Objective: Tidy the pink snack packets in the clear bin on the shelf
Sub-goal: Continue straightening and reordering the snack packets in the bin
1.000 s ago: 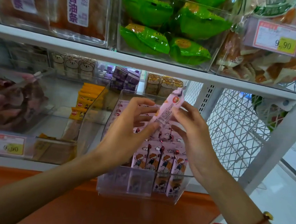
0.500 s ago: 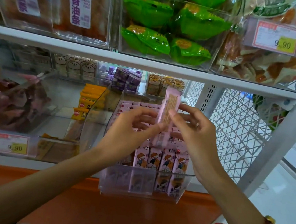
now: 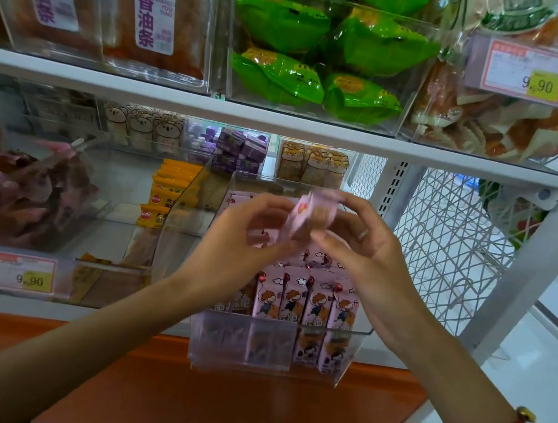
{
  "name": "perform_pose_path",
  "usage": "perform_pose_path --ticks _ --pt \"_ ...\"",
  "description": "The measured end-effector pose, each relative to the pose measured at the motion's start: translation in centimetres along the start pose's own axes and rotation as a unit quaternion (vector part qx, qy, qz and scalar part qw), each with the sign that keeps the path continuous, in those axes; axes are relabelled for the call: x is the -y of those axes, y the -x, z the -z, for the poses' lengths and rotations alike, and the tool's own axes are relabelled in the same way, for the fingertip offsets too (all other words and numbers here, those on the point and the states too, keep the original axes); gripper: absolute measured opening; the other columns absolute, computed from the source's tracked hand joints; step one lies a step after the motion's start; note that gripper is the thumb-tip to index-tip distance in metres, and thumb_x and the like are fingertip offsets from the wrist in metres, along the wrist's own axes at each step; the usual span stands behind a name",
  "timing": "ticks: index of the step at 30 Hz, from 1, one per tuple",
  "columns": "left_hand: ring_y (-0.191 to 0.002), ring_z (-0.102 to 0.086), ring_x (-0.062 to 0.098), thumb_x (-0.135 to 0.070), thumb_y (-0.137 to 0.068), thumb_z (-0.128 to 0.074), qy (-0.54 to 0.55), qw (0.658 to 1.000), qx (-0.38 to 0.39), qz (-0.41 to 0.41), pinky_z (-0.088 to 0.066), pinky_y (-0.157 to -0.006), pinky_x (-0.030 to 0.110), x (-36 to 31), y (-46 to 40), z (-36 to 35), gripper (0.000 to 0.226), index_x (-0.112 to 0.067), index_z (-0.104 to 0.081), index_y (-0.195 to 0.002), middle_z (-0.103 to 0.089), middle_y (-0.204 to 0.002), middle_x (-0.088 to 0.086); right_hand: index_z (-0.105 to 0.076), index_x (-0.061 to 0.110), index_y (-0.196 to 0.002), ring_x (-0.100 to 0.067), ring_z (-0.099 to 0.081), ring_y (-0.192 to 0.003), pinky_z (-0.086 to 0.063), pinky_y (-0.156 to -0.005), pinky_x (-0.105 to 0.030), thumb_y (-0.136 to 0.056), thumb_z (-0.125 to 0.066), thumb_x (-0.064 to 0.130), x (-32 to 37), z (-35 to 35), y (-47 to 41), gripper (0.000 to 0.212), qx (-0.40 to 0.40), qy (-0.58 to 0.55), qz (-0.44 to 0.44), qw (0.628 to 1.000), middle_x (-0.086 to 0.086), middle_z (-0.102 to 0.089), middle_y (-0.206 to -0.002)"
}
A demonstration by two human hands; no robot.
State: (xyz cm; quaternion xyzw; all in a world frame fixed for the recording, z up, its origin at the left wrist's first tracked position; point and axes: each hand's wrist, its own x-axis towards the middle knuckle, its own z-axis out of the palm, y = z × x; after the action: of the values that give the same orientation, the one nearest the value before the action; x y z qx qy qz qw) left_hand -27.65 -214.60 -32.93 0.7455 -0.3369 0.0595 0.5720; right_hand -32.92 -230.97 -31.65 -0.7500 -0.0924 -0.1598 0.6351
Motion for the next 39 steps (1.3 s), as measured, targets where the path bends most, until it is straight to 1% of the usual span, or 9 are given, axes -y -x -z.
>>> perform_pose_path --ticks 3,7,10,13,21,25,30,35,39 --pt "-0.108 -0.058 -0.004 -0.008 -0.077 -0.072 -0.042 0.997 -0.031 -0.061 -0.044 -0.096 0.012 0.3 0.0 0.6 0.037 -0.03 -0.058 -0.103 -0.062 -0.107 -0.022 -0.065 0.023 -0.091 -0.007 -0.061 -0.111 -0.047 -0.1 -0.034 -0.065 -0.076 0.005 0.0 0.2 0.1 0.033 0.049 0.011 0.063 0.997 0.006 -0.069 -0.11" --pt "-0.11 -0.058 -0.002 -0.002 -0.077 -0.072 -0.044 0.996 -0.024 -0.071 -0.044 -0.097 0.014 0.4 0.0 0.5 0.039 -0.027 -0.058 -0.103 -0.062 -0.11 -0.017 -0.066 0.023 -0.091 -0.007 -0.062 -0.11 -0.047 -0.099 -0.027 -0.061 -0.077 0.019 -0.1 0.1 0.1 0.032 0.057 0.027 0.088 0.994 0.006 -0.069 -0.109" --pt "-0.102 -0.062 -0.001 -0.009 -0.078 -0.072 -0.001 0.999 -0.029 -0.038 -0.049 -0.088 0.014 0.3 0.0 0.3 0.034 -0.025 -0.057 -0.104 -0.065 -0.107 -0.013 -0.061 0.031 -0.113 -0.005 -0.057 -0.116 -0.043 -0.105 -0.036 -0.066 -0.077 0.02 -0.1 0.2 0.2 0.05 0.039 0.063 0.075 0.995 0.009 -0.064 -0.119" --pt "-0.09 -0.068 -0.001 -0.031 -0.074 -0.072 0.116 0.988 -0.086 0.047 -0.052 -0.07 0.011 -0.4 -0.1 0.2 0.036 -0.026 -0.056 -0.105 -0.068 -0.101 -0.01 -0.038 0.041 -0.136 0.002 -0.047 -0.124 -0.038 -0.104 -0.025 -0.064 -0.078 0.038 -0.2 -0.1 0.3 0.083 0.02 0.128 0.058 0.99 0.017 -0.051 -0.132" --pt "-0.105 -0.063 0.0 -0.041 -0.065 -0.074 0.182 0.975 -0.083 0.096 -0.055 -0.074 0.016 -1.0 -0.1 0.3 0.083 -0.034 -0.034 -0.137 -0.057 -0.124 -0.013 -0.063 0.029 -0.099 -0.001 -0.066 -0.087 -0.052 -0.072 -0.014 -0.08 -0.07 0.02 0.2 -0.4 0.1 0.022 -0.046 0.086 0.066 0.993 0.012 -0.071 -0.094" --pt "-0.1 -0.065 -0.001 -0.017 -0.082 -0.068 0.169 0.982 -0.053 0.068 -0.052 -0.072 0.011 -1.4 -0.2 0.5 0.056 -0.025 -0.044 -0.133 -0.061 -0.124 -0.007 -0.069 0.024 -0.101 -0.006 -0.068 -0.088 -0.054 -0.076 -0.018 -0.068 -0.069 0.037 0.3 0.5 0.0 0.035 -0.045 0.005 0.003 0.999 0.012 -0.073 -0.093" --pt "-0.084 -0.069 0.002 -0.032 -0.073 -0.073 0.151 0.977 -0.126 0.077 -0.053 -0.066 0.012 -1.2 0.1 0.0 0.04 -0.02 -0.056 -0.107 -0.071 -0.097 -0.008 -0.066 0.023 -0.112 -0.005 -0.067 -0.095 -0.054 -0.082 -0.022 -0.05 -0.077 0.047 0.3 1.1 -0.2 0.067 -0.076 -0.039 -0.011 0.996 0.013 -0.071 -0.099" --pt "-0.089 -0.069 0.002 -0.039 -0.074 -0.065 0.155 0.981 -0.108 0.052 -0.055 -0.072 0.017 -1.5 0.1 -0.6 0.04 -0.026 -0.054 -0.11 -0.068 -0.104 -0.008 -0.063 0.023 -0.112 -0.01 -0.07 -0.091 -0.054 -0.08 -0.02 -0.059 -0.076 0.035 -0.5 1.7 -0.7 0.056 -0.13 -0.116 -0.05 0.983 0.002 -0.074 -0.094" --pt "-0.087 -0.068 0.003 -0.033 -0.084 -0.063 0.105 0.985 -0.139 0.017 -0.054 -0.073 0.016 -1.4 -1.3 -0.5 0.017 -0.026 -0.061 -0.1 -0.071 -0.094 -0.011 -0.06 0.026 -0.115 0.003 -0.065 -0.089 -0.052 -0.069 -0.012 -0.074 -0.072 0.035 -1.0 2.0 -0.7 0.043 -0.163 0.011 -0.033 0.986 0.012 -0.068 -0.101"
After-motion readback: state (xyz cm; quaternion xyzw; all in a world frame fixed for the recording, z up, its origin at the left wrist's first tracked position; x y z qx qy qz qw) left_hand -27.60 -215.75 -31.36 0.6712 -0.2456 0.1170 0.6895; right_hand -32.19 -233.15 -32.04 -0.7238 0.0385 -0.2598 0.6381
